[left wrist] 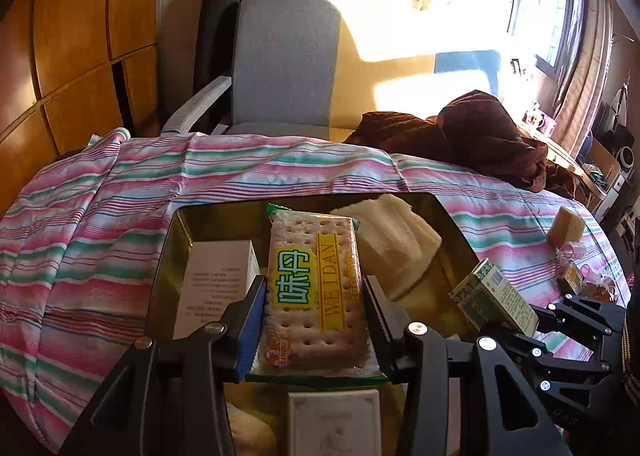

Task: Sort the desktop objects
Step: 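Lower the crackers and carton into the gold tray and open both tools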

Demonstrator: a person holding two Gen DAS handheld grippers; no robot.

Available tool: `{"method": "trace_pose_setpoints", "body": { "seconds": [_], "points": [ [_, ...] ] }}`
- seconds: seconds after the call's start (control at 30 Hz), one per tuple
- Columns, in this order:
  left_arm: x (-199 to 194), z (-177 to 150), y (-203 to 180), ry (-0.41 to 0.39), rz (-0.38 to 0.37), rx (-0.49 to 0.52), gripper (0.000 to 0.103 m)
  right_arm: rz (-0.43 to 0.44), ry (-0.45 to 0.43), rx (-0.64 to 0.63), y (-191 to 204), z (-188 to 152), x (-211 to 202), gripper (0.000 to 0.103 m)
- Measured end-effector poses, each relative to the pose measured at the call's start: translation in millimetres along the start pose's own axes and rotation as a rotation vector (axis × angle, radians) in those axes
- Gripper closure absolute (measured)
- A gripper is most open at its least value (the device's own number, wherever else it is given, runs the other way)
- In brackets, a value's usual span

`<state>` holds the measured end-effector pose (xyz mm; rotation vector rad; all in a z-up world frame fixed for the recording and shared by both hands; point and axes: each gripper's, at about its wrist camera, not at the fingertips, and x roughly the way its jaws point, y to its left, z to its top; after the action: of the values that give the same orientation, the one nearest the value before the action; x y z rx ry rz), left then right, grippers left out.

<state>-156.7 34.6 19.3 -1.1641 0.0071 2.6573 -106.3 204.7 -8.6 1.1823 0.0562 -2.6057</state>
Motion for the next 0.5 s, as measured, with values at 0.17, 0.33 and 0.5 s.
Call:
{"method": "trace_pose_setpoints", "body": {
  "seconds": [0.17, 0.33, 0.5],
  "points": [
    [27, 15, 9, 0.082, 0.006, 0.017, 0.055, 0.001, 0.025, -0.006, 1, 1, 13, 0.069],
    [30, 19, 19, 0.080, -0.018, -0.043, 0.053, 0.007, 0.007, -0.002, -2, -4, 8, 0.067],
    [28, 24, 28, 0.073, -0.027, -0.067, 0.047, 0.023, -0.031, 0.026, -4, -9, -6, 0.064]
  ]
}}
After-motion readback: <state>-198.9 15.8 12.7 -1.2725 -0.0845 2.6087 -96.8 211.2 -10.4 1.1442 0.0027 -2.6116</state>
